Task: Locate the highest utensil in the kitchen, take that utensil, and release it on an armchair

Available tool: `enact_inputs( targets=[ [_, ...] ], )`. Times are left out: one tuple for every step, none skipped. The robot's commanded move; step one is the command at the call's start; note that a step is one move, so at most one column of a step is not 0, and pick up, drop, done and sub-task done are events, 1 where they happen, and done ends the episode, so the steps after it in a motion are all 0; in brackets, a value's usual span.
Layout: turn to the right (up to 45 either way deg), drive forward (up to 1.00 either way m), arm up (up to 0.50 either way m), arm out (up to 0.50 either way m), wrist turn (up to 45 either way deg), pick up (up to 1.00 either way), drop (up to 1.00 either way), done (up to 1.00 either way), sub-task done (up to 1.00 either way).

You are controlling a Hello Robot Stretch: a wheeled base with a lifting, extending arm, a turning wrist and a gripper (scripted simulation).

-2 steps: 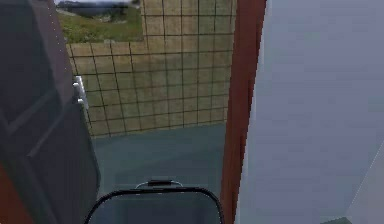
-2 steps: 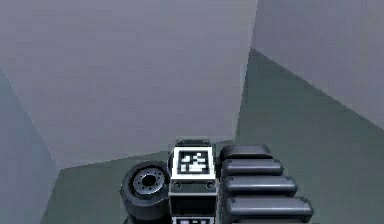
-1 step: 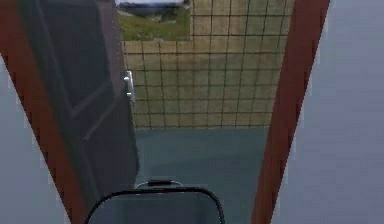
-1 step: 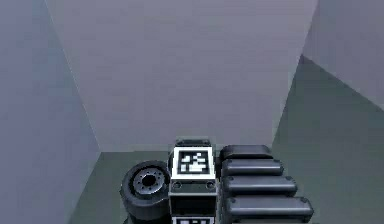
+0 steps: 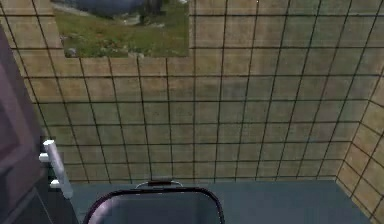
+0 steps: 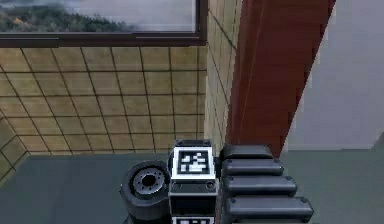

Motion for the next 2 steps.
enact_inputs(
  targets=[
    [0.0,0.5,0.0,0.0,0.0,0.0,0.0,0.0,0.0],
    [-3.0,0.0,0.0,0.0,0.0,0.0,0.0,0.0,0.0]
  ],
)
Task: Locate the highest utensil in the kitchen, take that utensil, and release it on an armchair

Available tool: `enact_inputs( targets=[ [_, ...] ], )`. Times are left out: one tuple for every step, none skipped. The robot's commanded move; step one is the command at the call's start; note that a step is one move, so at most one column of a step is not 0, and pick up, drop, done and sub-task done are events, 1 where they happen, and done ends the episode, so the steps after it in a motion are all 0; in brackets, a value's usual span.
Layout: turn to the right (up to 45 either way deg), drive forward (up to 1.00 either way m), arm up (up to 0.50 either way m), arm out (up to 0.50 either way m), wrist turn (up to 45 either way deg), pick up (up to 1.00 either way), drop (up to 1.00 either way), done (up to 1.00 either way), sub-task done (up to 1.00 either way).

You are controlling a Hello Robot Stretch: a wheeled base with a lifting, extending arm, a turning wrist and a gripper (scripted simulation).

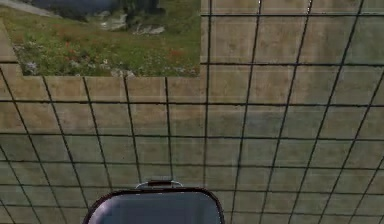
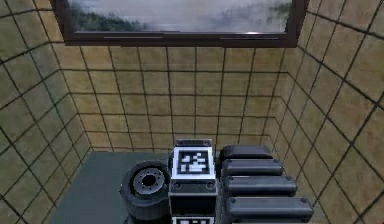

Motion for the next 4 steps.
enact_inputs(
  targets=[
    [0.0,0.3,0.0,0.0,0.0,0.0,0.0,0.0,0.0],
    [-45.0,0.0,0.0,0.0,0.0,0.0,0.0,0.0,0.0],
    [-21.0,0.0,0.0,0.0,0.0,0.0,0.0,0.0,0.0],
    [0.0,0.45,0.0,0.0,0.0,0.0,0.0,0.0,0.0]
  ],
)
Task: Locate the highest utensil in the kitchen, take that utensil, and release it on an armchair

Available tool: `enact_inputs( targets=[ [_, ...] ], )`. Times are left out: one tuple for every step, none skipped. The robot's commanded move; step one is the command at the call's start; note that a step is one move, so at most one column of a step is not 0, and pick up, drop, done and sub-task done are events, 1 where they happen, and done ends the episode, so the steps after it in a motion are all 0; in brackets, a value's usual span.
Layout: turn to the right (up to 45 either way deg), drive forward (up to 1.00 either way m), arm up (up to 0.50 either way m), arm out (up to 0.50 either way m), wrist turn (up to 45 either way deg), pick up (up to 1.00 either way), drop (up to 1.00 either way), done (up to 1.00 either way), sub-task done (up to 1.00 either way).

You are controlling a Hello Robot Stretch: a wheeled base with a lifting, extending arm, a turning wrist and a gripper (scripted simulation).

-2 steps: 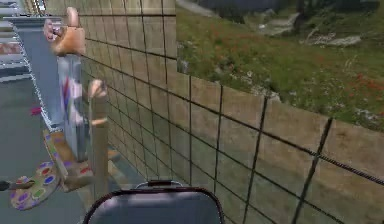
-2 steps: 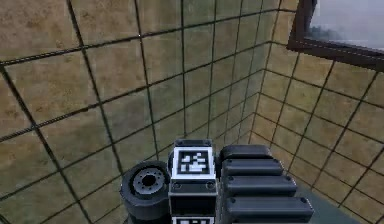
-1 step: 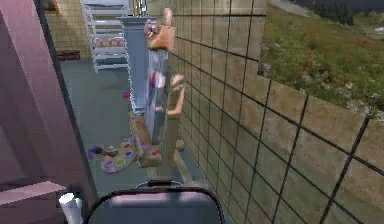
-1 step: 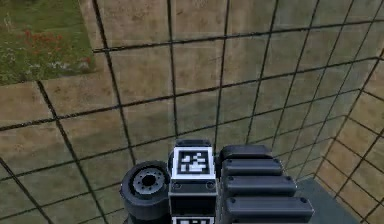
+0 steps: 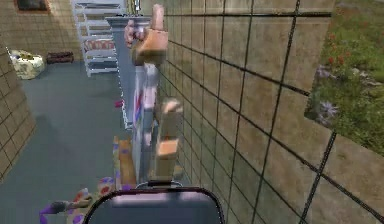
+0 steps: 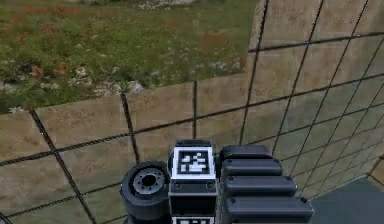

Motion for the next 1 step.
enact_inputs(
  targets=[
    [-15.0,0.0,0.0,0.0,0.0,0.0,0.0,0.0,0.0]
  ],
)
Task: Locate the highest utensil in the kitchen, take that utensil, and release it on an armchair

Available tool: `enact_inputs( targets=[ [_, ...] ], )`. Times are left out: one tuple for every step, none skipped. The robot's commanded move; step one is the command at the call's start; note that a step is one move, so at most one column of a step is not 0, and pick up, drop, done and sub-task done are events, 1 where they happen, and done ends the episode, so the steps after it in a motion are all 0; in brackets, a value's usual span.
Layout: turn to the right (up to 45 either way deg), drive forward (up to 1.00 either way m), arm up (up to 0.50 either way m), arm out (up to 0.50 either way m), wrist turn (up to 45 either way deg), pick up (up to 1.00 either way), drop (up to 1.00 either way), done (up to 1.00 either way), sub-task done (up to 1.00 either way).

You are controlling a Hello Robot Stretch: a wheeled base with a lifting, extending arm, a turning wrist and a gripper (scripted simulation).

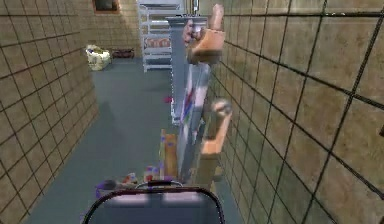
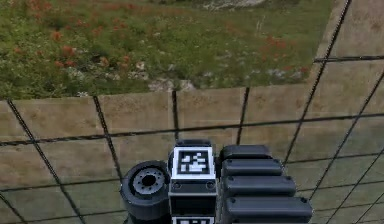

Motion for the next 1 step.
enact_inputs(
  targets=[
    [0.0,0.15,0.0,0.0,0.0,0.0,0.0,0.0,0.0]
  ],
)
